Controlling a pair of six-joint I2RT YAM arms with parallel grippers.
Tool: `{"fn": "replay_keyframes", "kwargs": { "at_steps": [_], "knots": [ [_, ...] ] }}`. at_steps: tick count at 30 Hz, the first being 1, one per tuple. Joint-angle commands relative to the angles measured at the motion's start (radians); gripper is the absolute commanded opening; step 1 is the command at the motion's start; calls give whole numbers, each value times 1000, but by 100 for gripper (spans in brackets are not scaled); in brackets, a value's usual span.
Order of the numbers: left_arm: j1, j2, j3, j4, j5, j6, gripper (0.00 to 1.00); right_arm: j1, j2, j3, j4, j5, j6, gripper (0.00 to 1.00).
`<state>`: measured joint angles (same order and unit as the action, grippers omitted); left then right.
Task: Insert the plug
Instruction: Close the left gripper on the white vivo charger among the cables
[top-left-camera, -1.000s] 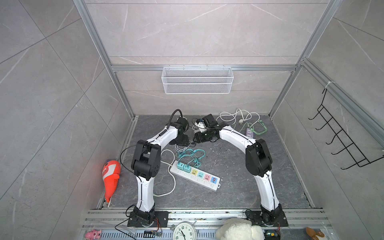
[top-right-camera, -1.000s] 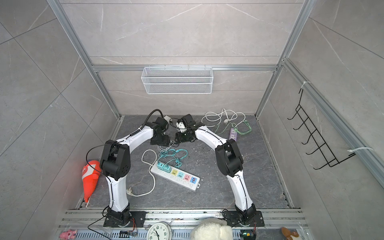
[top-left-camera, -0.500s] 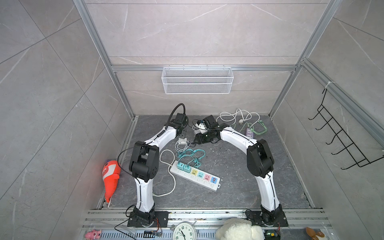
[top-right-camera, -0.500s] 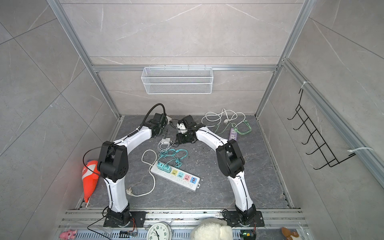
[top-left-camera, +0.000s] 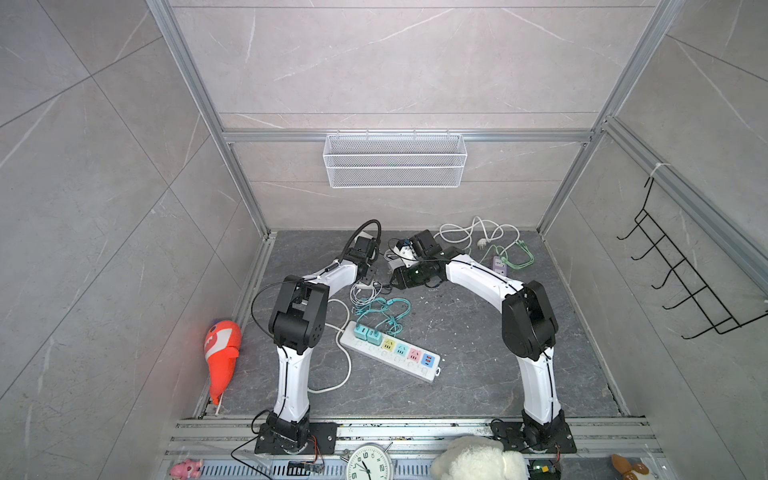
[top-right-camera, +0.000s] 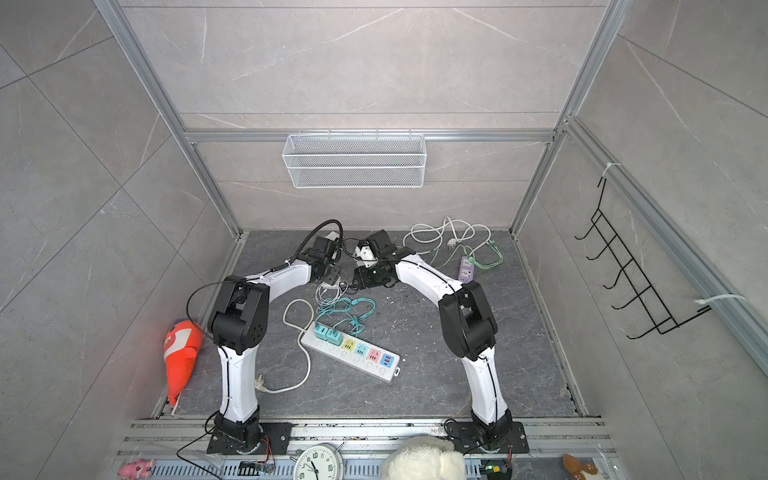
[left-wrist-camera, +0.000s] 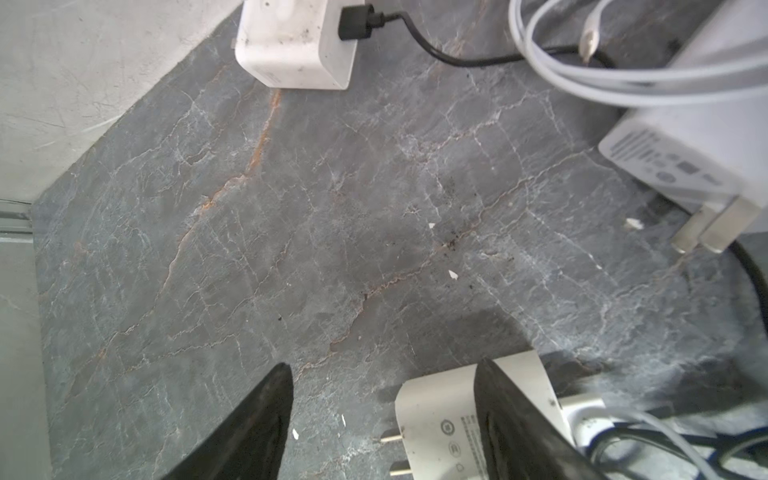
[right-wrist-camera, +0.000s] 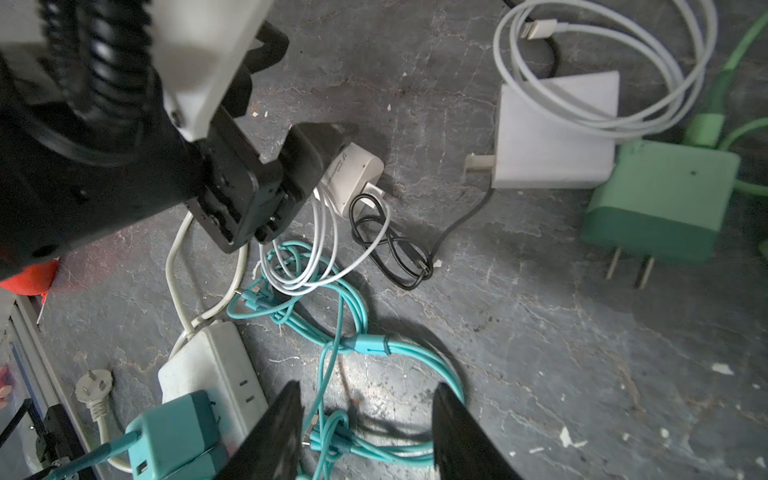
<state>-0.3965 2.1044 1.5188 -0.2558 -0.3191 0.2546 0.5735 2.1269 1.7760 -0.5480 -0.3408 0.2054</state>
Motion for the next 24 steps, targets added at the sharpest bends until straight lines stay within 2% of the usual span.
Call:
{"fn": "replay_keyframes", "kwargs": {
  "at_steps": [1, 12, 21, 24],
  "knots": [
    [4, -42, -8, -2, 32, 69, 72, 0, -40, -16, 8, 4, -23, 53],
    [3, -143, -124, -67, 19, 58, 72, -1, -16, 16, 8, -20, -20, 53],
    [3, -171, -154, -111, -29, 32, 74, -1, -13, 23, 8, -30, -21, 52],
    [2, -210, -177, -97, 3, 12, 74, -1, -8, 28, 6, -32, -20, 52]
  ]
}}
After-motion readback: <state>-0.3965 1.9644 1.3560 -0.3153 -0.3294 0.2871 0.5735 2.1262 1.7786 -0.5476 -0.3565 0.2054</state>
